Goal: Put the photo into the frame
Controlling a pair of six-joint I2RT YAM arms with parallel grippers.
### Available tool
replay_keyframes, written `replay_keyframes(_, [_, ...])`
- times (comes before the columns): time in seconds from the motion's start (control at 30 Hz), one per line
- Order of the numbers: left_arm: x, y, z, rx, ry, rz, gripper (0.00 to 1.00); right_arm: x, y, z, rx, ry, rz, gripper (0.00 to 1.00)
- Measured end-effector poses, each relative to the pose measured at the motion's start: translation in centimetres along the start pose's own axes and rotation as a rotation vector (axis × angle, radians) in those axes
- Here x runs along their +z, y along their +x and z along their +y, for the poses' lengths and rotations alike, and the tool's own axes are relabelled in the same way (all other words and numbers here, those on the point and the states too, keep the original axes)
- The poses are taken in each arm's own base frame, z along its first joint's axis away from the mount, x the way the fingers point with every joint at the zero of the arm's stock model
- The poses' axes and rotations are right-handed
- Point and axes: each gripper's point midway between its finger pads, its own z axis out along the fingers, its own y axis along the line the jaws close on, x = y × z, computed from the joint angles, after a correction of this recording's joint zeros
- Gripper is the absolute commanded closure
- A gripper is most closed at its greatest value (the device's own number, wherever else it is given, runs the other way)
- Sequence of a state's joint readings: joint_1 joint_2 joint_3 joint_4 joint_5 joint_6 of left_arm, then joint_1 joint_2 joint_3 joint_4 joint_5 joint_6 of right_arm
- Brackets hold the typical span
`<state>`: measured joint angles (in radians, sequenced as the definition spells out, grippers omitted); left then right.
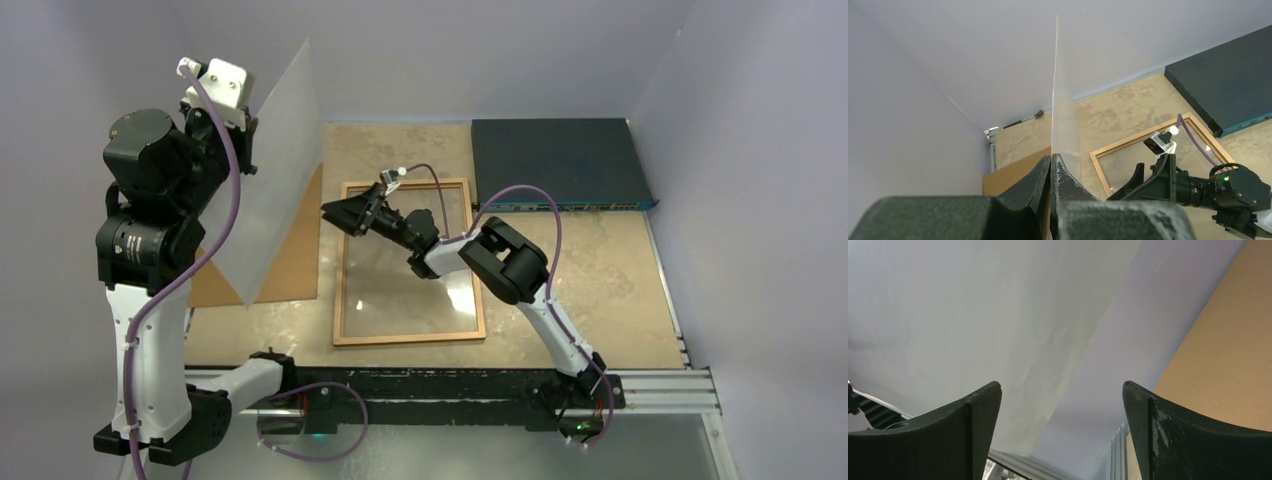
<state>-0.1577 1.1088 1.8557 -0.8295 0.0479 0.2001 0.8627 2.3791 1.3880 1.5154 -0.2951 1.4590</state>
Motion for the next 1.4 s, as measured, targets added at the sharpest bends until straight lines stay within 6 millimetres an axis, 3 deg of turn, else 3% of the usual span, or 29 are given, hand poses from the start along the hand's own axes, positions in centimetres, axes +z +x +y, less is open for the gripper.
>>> replay_keyframes(0.23, [-0.1,-1.2,0.3,-0.015,-0.009,-0.027,1.00,0.9,0.3,0.7,0.003,-0.018,-0.032,0.03])
replay_keyframes(0.53, [-0.7,-3.2,0.6,-0.049,-0.022,-0.087,1.00,4.8,0.2,5.7,-0.006,-0.182,-0.064,0.04])
replay_keyframes(0.7, [-0.4,-2.3,1.0,-0.031,-0.050,-0.078,1.00,3.7,0.8,4.2,-0.004,-0.126,-0.068,0.06])
replay_keyframes(0.77, [0.3,1.2,1.5,0.005,-0.100,0.001,1.00,2.6,1.2,2.8,-0.005,-0.074,-0.067,0.07])
replay_keyframes(0.9, [2.2,11.6,2.3,0.090,-0.181,0.277,1.00,0.8,2.0,1.6,-0.073,0.012,-0.049,0.08])
replay_keyframes(1.03, [3.9,24.2,4.4,0.129,-0.209,0.629,1.00,1.6,2.3,3.5,-0.229,0.102,0.004,0.07])
replay_keyframes(1.07, [3.6,27.5,5.5,0.132,-0.224,0.724,1.00,2.1,2.1,4.1,-0.275,0.130,0.013,0.06])
replay_keyframes(1.17, [1.4,33.9,8.5,0.144,-0.268,0.894,1.00,4.5,3.2,6.0,-0.418,0.213,0.065,0.06])
replay_keyframes(1.27, [-1.2,37.1,10.8,0.133,-0.303,0.979,1.00,5.9,5.1,6.2,-0.512,0.283,0.122,0.06])
replay_keyframes(1.4, [-3.1,39.2,13.8,0.102,-0.344,1.011,1.00,5.9,7.9,2.4,-0.583,0.425,0.227,0.06])
